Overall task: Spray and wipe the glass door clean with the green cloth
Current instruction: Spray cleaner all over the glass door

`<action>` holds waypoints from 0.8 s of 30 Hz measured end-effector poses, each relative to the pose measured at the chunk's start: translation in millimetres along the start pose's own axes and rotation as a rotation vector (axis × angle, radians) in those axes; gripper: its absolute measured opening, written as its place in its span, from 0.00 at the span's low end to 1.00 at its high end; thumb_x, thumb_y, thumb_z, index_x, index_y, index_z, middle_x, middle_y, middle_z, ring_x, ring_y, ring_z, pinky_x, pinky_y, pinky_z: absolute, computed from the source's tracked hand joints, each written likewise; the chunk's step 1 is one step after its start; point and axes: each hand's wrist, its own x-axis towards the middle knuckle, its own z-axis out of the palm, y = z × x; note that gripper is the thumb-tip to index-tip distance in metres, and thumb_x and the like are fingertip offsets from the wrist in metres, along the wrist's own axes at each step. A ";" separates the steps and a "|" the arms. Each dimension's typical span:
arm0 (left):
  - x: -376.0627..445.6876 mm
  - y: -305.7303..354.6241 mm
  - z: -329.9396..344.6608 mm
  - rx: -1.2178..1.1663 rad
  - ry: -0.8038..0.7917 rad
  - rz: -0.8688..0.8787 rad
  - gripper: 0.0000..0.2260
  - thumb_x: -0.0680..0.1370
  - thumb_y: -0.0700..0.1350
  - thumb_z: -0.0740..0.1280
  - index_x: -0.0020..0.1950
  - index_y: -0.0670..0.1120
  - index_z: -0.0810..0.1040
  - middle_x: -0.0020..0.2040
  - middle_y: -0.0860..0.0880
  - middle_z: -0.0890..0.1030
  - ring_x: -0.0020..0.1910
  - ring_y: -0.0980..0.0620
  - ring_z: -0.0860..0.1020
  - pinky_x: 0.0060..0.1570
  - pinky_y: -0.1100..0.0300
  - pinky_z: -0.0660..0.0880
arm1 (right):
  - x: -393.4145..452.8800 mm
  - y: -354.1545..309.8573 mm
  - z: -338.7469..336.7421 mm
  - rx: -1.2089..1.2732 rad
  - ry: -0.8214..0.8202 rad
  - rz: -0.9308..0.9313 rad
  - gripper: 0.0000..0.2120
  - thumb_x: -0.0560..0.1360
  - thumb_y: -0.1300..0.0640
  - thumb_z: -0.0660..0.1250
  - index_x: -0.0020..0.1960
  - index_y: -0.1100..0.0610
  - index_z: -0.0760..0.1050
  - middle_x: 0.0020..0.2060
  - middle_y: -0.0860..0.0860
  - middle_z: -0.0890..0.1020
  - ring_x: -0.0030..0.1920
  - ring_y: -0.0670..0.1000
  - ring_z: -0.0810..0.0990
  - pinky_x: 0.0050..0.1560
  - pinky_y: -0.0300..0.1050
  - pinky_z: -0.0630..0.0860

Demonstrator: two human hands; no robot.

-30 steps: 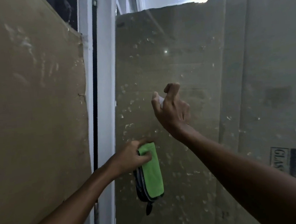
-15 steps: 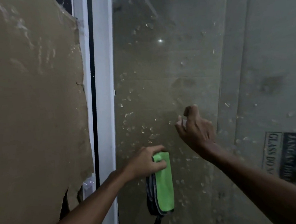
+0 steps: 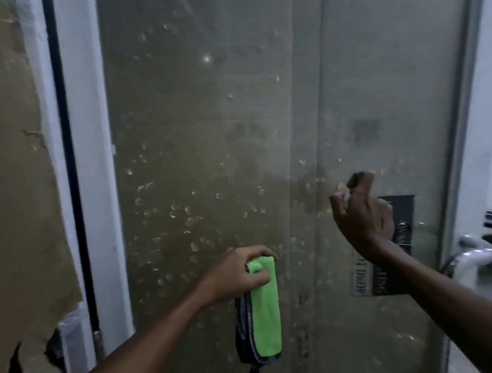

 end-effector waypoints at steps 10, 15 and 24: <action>48.2 39.2 49.2 -0.019 0.011 0.101 0.15 0.72 0.54 0.64 0.58 0.60 0.79 0.38 0.52 0.84 0.25 0.55 0.68 0.28 0.60 0.66 | 16.9 93.5 -61.6 -0.067 0.058 0.101 0.15 0.80 0.43 0.52 0.55 0.54 0.57 0.36 0.55 0.75 0.30 0.60 0.76 0.36 0.54 0.74; 62.4 46.7 70.8 -0.027 -0.019 0.098 0.15 0.72 0.55 0.64 0.58 0.65 0.77 0.42 0.48 0.84 0.29 0.50 0.74 0.31 0.59 0.68 | 27.0 131.0 -85.6 -0.115 0.062 0.179 0.12 0.83 0.46 0.56 0.56 0.53 0.57 0.43 0.57 0.73 0.32 0.61 0.75 0.37 0.55 0.73; 68.6 54.2 106.2 -0.072 -0.047 0.058 0.15 0.73 0.53 0.65 0.59 0.65 0.77 0.43 0.47 0.84 0.36 0.38 0.80 0.30 0.49 0.76 | -6.8 163.8 -96.2 -0.210 -0.065 0.216 0.13 0.84 0.48 0.58 0.58 0.56 0.59 0.37 0.54 0.74 0.27 0.49 0.68 0.30 0.40 0.56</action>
